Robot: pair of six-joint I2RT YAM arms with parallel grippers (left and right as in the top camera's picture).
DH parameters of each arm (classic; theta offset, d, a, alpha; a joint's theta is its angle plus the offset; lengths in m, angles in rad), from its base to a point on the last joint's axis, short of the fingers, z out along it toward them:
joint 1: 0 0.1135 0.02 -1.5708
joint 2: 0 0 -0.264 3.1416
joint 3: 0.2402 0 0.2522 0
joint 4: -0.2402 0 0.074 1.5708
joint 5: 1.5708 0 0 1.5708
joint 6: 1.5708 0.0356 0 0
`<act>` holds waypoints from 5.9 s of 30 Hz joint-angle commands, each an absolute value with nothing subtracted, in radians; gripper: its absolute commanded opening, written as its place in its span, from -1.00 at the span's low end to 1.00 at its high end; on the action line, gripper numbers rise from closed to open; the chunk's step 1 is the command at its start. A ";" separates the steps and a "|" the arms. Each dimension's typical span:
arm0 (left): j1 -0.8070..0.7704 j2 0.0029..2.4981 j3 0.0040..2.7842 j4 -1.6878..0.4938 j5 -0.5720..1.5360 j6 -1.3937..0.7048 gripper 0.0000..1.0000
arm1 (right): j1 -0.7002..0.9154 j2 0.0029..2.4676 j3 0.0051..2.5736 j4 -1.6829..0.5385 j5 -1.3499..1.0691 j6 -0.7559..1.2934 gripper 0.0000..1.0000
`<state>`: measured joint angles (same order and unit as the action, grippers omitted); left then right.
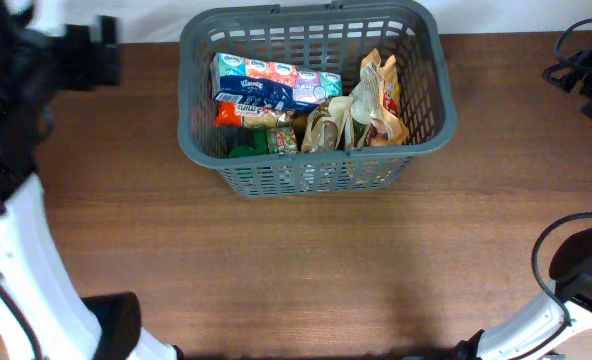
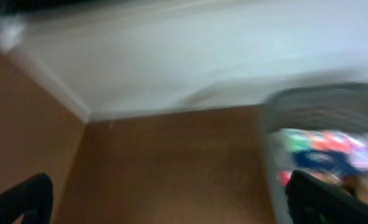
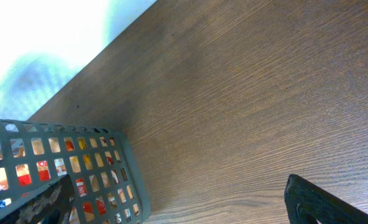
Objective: Pack container
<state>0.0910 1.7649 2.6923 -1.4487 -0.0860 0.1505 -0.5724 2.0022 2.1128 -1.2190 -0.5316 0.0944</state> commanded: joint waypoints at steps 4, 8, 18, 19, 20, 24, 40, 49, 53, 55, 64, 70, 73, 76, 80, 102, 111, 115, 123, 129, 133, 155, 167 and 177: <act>0.313 1.835 2.667 -1.507 -0.057 -0.079 0.99 | -0.568 2.004 2.111 -1.216 -0.533 0.091 0.98; 0.344 1.838 2.667 -1.513 -0.057 -0.079 0.99 | -0.551 2.002 2.111 -1.216 -0.533 0.090 0.97; 0.343 1.838 2.667 -1.513 -0.057 -0.079 0.98 | -0.244 1.763 2.111 -1.216 -0.403 0.090 0.98; 0.343 1.838 2.667 -1.513 -0.057 -0.079 0.98 | -0.187 1.739 2.110 -1.216 -0.403 0.090 0.98; 0.343 1.838 2.667 -1.513 -0.057 -0.079 0.99 | -0.138 1.718 2.110 -1.216 -0.403 0.090 0.98; 0.343 1.838 2.667 -1.513 -0.057 -0.079 0.99 | 0.069 1.634 2.110 -1.216 -0.403 0.091 0.98; 0.343 1.838 2.667 -1.513 -0.057 -0.079 0.99 | 0.078 0.752 1.307 -0.453 0.076 -0.081 0.98; 0.343 1.838 2.667 -1.513 -0.057 -0.079 0.99 | -0.073 0.212 0.640 -0.283 0.077 -0.081 0.97; 0.343 1.838 2.667 -1.513 -0.057 -0.079 0.99 | -0.092 0.115 0.405 -0.259 0.076 -0.070 0.98; 0.343 1.838 2.667 -1.513 -0.057 -0.079 0.98 | -0.091 0.079 0.290 -0.205 0.076 -0.071 0.98; 0.343 1.838 2.667 -1.513 -0.057 -0.079 0.98 | -0.091 0.003 0.120 -0.097 0.076 -0.071 0.98; 0.343 1.838 2.667 -1.513 -0.057 -0.079 0.99 | -0.091 0.003 0.099 -0.099 0.076 -0.071 0.98; 0.343 1.838 2.667 -1.513 -0.057 -0.079 0.98 | -0.091 0.003 0.051 -0.097 0.076 -0.071 0.98; 0.343 1.838 2.667 -1.513 -0.057 -0.079 0.99 | -0.091 0.003 0.006 -0.072 0.076 -0.071 0.98; 0.343 1.838 2.667 -1.513 -0.057 -0.079 0.99 | -0.091 0.003 0.006 -0.073 0.076 -0.071 0.97; 0.209 1.682 2.475 -1.512 -0.057 -0.079 0.98 | -0.091 0.004 0.006 -0.073 0.076 -0.071 0.97; 0.088 1.184 1.731 -1.299 -0.056 -0.079 0.98 | -0.091 0.004 0.006 -0.073 0.076 -0.071 0.98; 0.037 0.876 1.302 -0.973 -0.034 -0.079 0.99 | -0.091 0.004 0.006 -0.073 0.076 -0.071 0.98; 0.017 0.348 0.599 -0.371 0.084 -0.079 0.99 | -0.091 0.004 0.006 -0.073 0.076 -0.071 0.98; 0.013 0.192 0.348 -0.218 0.083 -0.079 0.98 | -0.091 0.004 0.006 -0.073 0.076 -0.071 0.98; 0.013 0.104 0.225 -0.156 0.084 -0.079 0.98 | -0.091 0.004 0.006 -0.073 0.076 -0.071 0.98; 0.001 0.004 0.029 -0.112 0.083 -0.078 0.99 | -0.091 0.004 0.006 -0.073 0.076 -0.071 0.98; 0.001 0.005 0.016 -0.086 0.083 -0.078 0.98 | -0.091 0.004 0.006 -0.073 0.076 -0.071 0.97; 0.001 0.005 0.016 -0.086 0.083 -0.078 0.99 | -0.091 0.004 0.006 -0.073 0.076 -0.071 0.98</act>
